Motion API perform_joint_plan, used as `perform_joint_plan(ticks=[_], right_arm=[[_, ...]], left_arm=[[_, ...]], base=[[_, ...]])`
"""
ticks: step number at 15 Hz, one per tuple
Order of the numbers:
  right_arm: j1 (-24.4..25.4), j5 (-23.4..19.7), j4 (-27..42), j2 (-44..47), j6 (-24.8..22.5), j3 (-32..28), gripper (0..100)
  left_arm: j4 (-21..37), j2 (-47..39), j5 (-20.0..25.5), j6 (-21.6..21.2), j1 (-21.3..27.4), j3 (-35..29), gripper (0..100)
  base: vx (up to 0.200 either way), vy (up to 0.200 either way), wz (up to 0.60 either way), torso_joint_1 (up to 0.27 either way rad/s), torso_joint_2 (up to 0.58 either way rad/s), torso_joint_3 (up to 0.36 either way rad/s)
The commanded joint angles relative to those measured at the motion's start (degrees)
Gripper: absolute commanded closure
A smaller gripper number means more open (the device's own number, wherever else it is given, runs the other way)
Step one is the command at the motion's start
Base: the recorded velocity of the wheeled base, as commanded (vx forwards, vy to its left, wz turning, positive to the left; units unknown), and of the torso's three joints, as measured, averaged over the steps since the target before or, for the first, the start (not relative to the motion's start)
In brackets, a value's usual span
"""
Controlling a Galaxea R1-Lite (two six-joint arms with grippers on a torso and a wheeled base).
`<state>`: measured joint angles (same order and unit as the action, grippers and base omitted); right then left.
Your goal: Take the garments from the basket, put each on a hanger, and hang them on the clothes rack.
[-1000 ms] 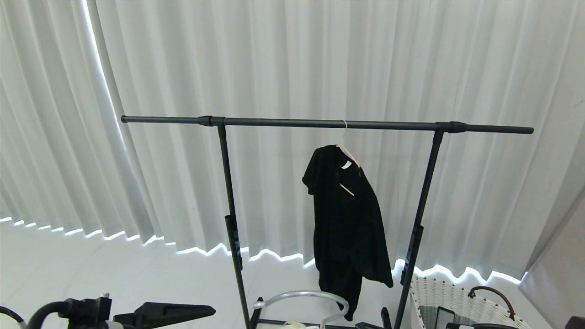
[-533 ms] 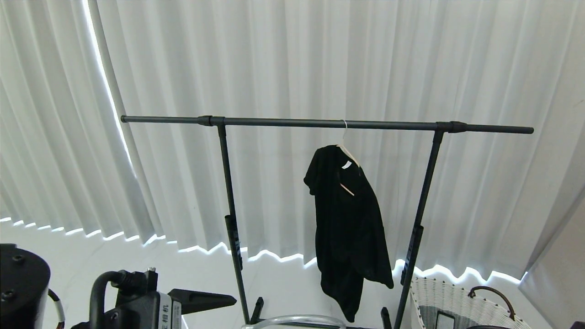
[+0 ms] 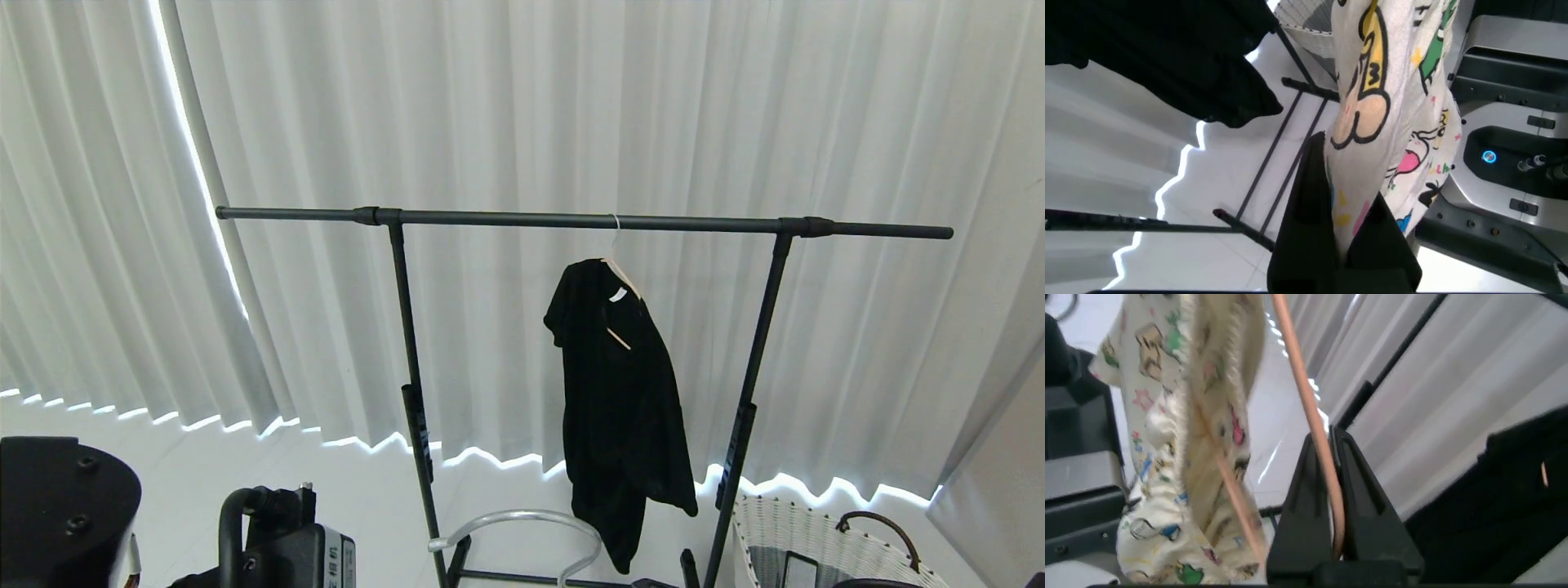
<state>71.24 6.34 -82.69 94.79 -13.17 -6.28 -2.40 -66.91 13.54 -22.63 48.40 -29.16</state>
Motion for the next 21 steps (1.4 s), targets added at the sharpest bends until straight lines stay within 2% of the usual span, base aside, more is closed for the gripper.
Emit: perform_joint_plan(ticks=[1,2,6,8,10,13,16,18,19,21], right_arm=[[0.0,-0.1,0.0,0.0,-0.1,0.0,100],[0.0,-0.1,0.0,0.0,-0.1,0.0,0],[-0.1,0.8,0.0,-0.1,-0.5,0.0,0],[-0.3,1.4,0.1,-0.1,-0.5,0.1,0],[-0.3,1.7,0.0,0.0,-0.3,0.2,0],[-0.8,1.6,0.1,1.4,1.3,0.4,0],[-4.1,1.7,0.3,2.9,6.0,1.3,0],[-7.3,1.7,1.1,3.6,13.3,-0.3,0],[-8.8,1.8,3.1,3.3,17.3,-1.5,0],[-10.6,1.8,10.5,-1.0,21.3,-2.8,0]], left_arm=[[-0.1,-0.2,0.0,0.0,-0.1,0.0,100],[-0.1,-0.3,0.0,0.1,-0.1,0.0,100],[-0.1,-0.5,-0.7,0.1,-1.7,1.1,100],[-0.1,-0.1,-3.5,0.0,-7.2,3.1,100],[-0.2,0.7,-4.5,0.1,-11.7,3.1,100],[-5.2,1.0,-5.8,0.0,-15.5,3.7,100],[-11.7,0.2,-6.9,0.5,-19.3,2.7,100],[-14.1,0.6,-8.5,0.1,-19.3,2.4,100],[-14.7,0.7,-9.0,0.1,-19.3,2.4,100],[-15.2,0.7,-9.2,0.2,-19.4,2.4,100]], base=[[0.0,0.0,0.0,0.0,0.0,0.0],[0.0,0.0,0.0,0.0,0.0,0.0],[0.0,0.0,0.0,0.0,0.0,0.0],[0.0,0.0,0.0,0.0,0.0,0.0],[0.0,0.0,0.0,0.0,0.0,0.0],[0.0,0.0,0.0,0.0,0.0,0.0],[0.0,0.0,0.0,0.0,0.0,0.0],[0.0,0.0,0.0,0.0,0.0,0.0],[0.0,0.0,0.0,0.0,0.0,0.0],[0.0,0.0,0.0,0.0,0.0,0.0]])
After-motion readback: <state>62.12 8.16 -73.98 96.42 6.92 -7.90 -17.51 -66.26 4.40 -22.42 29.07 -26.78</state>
